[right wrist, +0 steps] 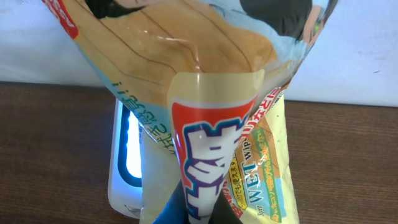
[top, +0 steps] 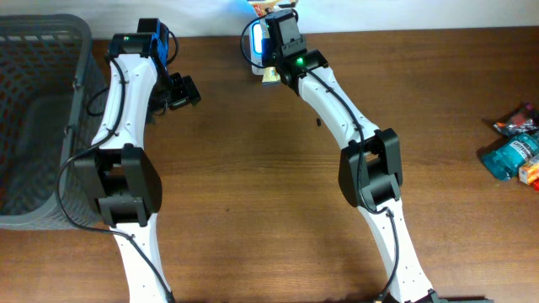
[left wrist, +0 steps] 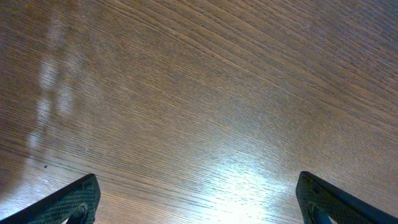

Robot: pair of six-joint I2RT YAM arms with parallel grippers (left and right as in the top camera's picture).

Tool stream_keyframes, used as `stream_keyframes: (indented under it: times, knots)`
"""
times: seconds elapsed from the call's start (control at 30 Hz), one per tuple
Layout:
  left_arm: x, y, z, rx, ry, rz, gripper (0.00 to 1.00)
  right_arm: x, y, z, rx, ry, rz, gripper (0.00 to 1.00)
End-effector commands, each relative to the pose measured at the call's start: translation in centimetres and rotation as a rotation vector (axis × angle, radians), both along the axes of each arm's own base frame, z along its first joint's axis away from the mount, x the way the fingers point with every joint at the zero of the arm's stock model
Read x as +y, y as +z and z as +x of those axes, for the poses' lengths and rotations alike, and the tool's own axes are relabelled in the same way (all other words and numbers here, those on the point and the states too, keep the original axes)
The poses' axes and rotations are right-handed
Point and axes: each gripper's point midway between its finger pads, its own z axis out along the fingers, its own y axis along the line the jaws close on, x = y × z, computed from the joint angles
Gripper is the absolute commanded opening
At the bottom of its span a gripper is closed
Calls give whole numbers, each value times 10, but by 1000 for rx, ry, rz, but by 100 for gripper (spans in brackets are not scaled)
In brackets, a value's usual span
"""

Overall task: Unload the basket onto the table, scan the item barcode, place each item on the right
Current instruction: 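Hold the snack bag under the white scanner with the right gripper, then carry the snack bag to the right table edge and release it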

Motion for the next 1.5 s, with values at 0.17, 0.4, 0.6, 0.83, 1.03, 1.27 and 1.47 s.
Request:
stream_keyframes:
  times: [0.17,0.4,0.6,0.83,1.03,1.27,1.47]
  knots:
    - [4,6,1,-14,19,9,99,-71,154,-26,-193,-282,-102,4]
    - [4,6,1,-14,19,9,99,-259,178,-80,22,-568,-254,4]
    - [4,6,1,-14,19,9,99,-443,116,-166,411,-791,-148,4]
    - [4,6,1,-14,19,9,99,-561,49,-257,603,-996,110,4]
    - [4,6,1,-14,19,9,99,-587,-15,-280,651,-1055,137,53]
    - [4,6,1,-14,19,9,99,-563,95,-301,522,-1120,192,99]
    - [4,6,1,-14,19,9,99,-460,228,-345,293,-949,265,99]
